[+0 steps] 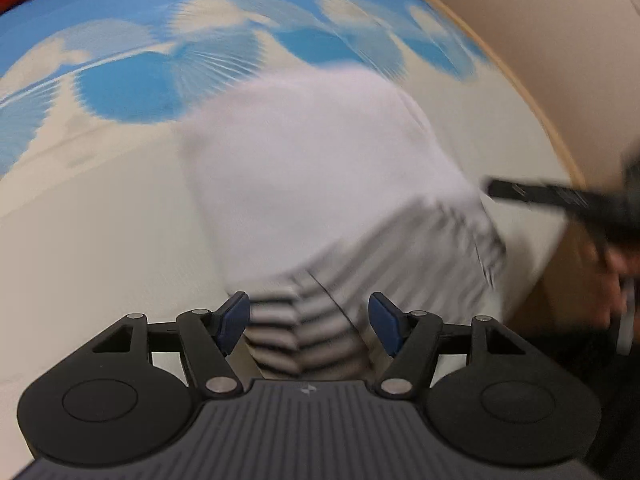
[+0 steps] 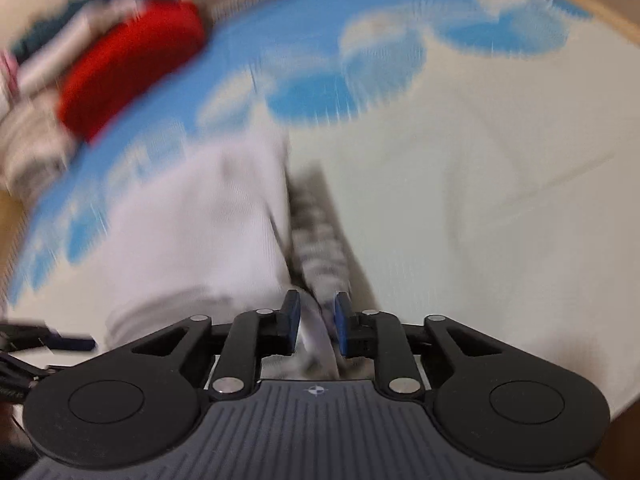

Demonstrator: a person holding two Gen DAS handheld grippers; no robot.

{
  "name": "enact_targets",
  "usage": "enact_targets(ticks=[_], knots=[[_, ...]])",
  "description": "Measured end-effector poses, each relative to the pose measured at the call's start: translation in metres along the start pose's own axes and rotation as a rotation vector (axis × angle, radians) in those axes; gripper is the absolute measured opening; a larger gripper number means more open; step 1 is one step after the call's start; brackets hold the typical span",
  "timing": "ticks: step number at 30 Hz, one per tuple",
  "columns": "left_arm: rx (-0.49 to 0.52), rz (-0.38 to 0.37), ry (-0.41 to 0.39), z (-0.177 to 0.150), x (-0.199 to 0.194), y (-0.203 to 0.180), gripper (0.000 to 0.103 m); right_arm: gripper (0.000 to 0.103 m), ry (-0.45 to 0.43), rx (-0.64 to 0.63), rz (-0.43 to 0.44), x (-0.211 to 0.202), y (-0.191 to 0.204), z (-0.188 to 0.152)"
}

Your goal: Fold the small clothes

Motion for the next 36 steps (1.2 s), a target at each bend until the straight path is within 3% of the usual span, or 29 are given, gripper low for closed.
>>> enact_targets(ticks=[3, 5, 10, 13, 14, 15, 16, 17, 19, 20, 23, 27, 30, 33, 35, 36], knots=[[-0.158, 0.062, -0.026, 0.013, 0.0, 0.027, 0.071, 0.041, -0.069, 0.048, 0.046, 0.007, 0.003, 0.019], [-0.244, 0.058, -0.044, 0.02, -0.003, 0.037, 0.071, 0.053, -0.082, 0.097, 0.053, 0.019, 0.001, 0.028], [-0.418, 0.037, -0.087, 0.034, -0.006, 0.056, 0.071, 0.056, -0.077, 0.242, 0.053, 0.067, -0.013, 0.047], [-0.475, 0.02, -0.08, 0.038, -0.002, 0.061, 0.071, 0.056, -0.045, 0.338, 0.112, 0.093, -0.019, 0.052], [-0.491, 0.01, -0.078, 0.039, 0.0, 0.063, 0.071, 0.05, -0.04, 0.346, 0.15, 0.098, -0.015, 0.054], [-0.498, 0.004, -0.078, 0.039, 0.001, 0.064, 0.071, 0.027, -0.039, 0.335, 0.186, 0.1, -0.01, 0.056], [-0.504, 0.001, -0.077, 0.041, 0.002, 0.065, 0.071, 0.01, -0.057, 0.298, 0.195, 0.099, -0.004, 0.061], [-0.507, 0.001, -0.081, 0.043, 0.003, 0.067, 0.071, 0.005, -0.1, 0.275, 0.192, 0.092, -0.002, 0.065], [-0.51, -0.005, -0.092, 0.045, 0.004, 0.068, 0.071, 0.003, -0.173, 0.307, 0.166, 0.083, -0.01, 0.073], [-0.513, -0.007, -0.093, 0.047, 0.005, 0.068, 0.071, 0.003, -0.173, 0.317, 0.097, 0.084, -0.019, 0.072], [-0.509, -0.019, -0.088, 0.048, 0.008, 0.063, 0.071, 0.003, -0.059, 0.295, -0.13, 0.101, -0.043, 0.055], [-0.497, -0.037, -0.068, 0.046, 0.016, 0.056, 0.071, 0.004, -0.043, 0.269, -0.17, 0.105, -0.044, 0.05], [-0.489, -0.042, -0.067, 0.046, 0.02, 0.052, 0.071, 0.012, -0.09, 0.245, -0.143, 0.092, -0.037, 0.054], [-0.514, -0.046, -0.066, 0.046, 0.024, 0.055, 0.071, 0.032, -0.151, 0.184, -0.099, 0.067, -0.029, 0.061], [-0.542, -0.057, -0.064, 0.048, 0.027, 0.057, 0.071, 0.053, -0.131, 0.151, -0.029, 0.057, -0.022, 0.056], [-0.554, -0.065, -0.063, 0.048, 0.03, 0.057, 0.072, 0.058, -0.099, 0.138, 0.007, 0.055, -0.02, 0.051]])
Point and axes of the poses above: each gripper's, at about its wrist camera, not at the fingertips, and x roughly the way its jaws point, y to its left, z to its top, the point moved 7 cm from there along x, roughly the way its jaws point, and after that the axes turned 9 degrees about z, right-handed, at the moved point
